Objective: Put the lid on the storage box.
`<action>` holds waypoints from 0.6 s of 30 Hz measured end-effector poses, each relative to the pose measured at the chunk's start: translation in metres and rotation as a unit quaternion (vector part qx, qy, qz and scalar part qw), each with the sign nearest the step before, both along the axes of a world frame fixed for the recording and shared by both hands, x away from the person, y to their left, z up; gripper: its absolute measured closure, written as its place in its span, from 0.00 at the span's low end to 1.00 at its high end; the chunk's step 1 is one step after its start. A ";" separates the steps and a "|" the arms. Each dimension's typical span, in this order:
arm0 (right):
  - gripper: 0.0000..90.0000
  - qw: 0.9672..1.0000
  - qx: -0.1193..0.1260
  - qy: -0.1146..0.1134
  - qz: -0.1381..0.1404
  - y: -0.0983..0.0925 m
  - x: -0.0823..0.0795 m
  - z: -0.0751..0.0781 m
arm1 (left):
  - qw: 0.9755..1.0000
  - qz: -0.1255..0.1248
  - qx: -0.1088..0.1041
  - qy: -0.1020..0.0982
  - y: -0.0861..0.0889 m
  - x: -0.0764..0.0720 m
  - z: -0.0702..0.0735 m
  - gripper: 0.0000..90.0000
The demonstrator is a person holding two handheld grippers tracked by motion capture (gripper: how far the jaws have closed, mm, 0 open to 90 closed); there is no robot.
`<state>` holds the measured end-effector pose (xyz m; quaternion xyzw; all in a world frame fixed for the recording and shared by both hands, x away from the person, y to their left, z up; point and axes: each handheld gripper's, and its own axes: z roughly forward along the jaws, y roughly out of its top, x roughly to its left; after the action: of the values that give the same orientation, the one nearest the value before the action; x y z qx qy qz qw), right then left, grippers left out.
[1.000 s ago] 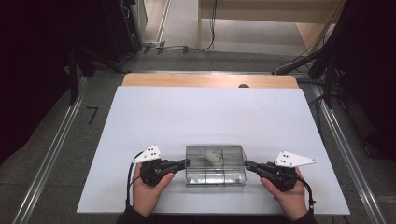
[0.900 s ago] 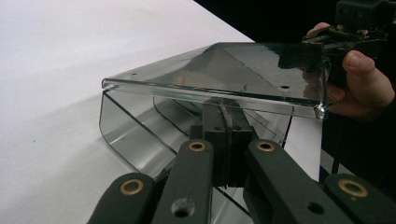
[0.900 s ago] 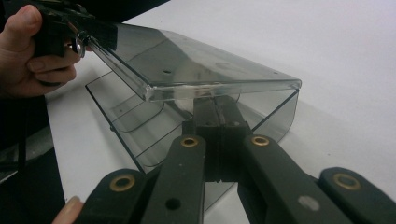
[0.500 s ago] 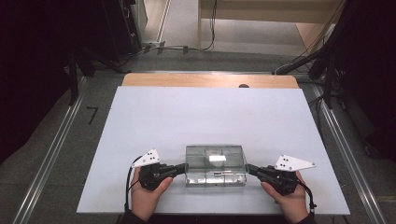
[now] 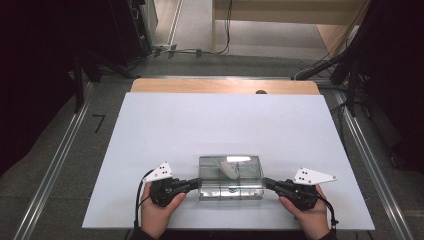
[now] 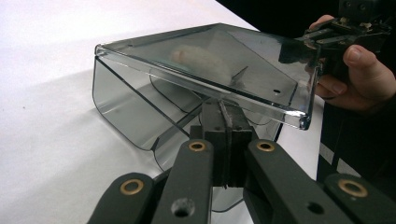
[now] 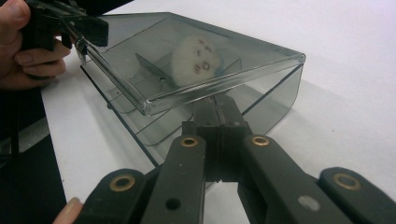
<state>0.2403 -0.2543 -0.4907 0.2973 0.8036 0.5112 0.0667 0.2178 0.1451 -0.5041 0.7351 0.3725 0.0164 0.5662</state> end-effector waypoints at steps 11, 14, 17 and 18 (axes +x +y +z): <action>0.97 1.000 -0.009 -0.004 -0.005 0.004 0.000 -0.003 | 1.000 0.003 -0.001 0.004 0.000 0.001 -0.004 1.00; 0.97 1.000 -0.011 -0.006 -0.007 0.005 0.000 -0.005 | 1.000 0.004 0.000 0.003 0.001 0.001 -0.004 1.00; 0.97 1.000 -0.010 -0.008 -0.009 0.005 0.000 -0.005 | 1.000 0.003 0.007 0.000 0.001 0.001 -0.003 1.00; 0.97 1.000 -0.010 -0.010 -0.010 0.005 0.000 -0.005 | 1.000 0.004 0.007 -0.001 0.001 0.001 -0.003 1.00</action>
<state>0.2404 -0.2494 -0.4961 0.2995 0.8052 0.5051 0.0826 0.2184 0.1457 -0.5068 0.7377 0.3747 0.0223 0.5611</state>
